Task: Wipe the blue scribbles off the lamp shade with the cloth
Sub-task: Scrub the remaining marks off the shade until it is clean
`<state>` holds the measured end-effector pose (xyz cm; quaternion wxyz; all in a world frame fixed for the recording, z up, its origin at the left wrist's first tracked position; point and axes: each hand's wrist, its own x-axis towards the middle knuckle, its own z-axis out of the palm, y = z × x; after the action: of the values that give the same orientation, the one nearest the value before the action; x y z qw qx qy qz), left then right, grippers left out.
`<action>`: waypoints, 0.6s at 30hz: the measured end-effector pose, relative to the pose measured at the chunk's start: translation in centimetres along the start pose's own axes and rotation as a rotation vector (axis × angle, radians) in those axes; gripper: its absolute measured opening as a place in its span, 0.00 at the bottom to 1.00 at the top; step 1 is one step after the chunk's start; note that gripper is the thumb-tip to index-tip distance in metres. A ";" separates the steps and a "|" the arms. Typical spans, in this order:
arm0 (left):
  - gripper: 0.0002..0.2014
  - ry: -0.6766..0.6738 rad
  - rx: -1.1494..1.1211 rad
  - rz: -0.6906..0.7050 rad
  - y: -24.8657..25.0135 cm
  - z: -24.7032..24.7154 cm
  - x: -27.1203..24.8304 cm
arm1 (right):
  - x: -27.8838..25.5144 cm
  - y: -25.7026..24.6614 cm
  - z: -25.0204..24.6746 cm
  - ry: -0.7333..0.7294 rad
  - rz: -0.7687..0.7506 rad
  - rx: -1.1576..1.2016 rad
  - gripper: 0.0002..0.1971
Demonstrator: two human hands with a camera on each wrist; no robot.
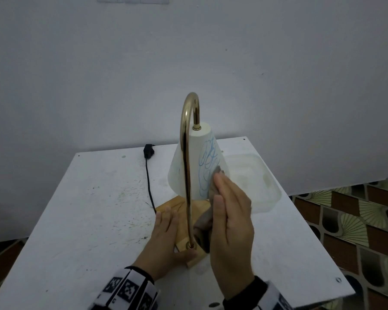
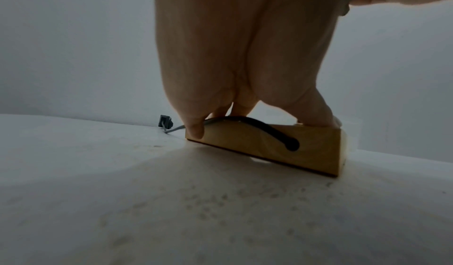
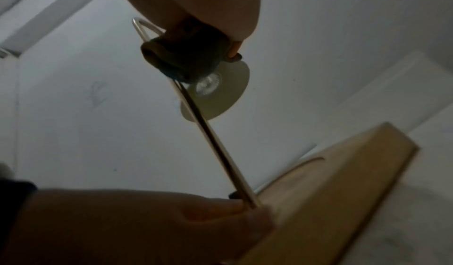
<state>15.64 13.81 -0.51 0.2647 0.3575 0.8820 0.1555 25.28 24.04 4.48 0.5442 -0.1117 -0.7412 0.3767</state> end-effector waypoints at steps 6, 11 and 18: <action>0.79 -0.023 -0.011 0.003 0.1 -0.3 -0.2 | 0.2 1.3 -0.2 0.030 0.089 0.029 0.20; 0.80 -0.025 0.001 0.009 0.3 -0.4 -0.3 | 2.7 1.6 -0.1 0.055 0.207 0.057 0.19; 0.69 -0.009 0.022 -0.027 0.4 0.1 -0.1 | 1.0 -0.3 0.4 0.023 0.023 0.035 0.22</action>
<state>15.93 14.01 -0.38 0.2668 0.3489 0.8873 0.1408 24.64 24.20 5.38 0.5503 -0.1151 -0.7269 0.3944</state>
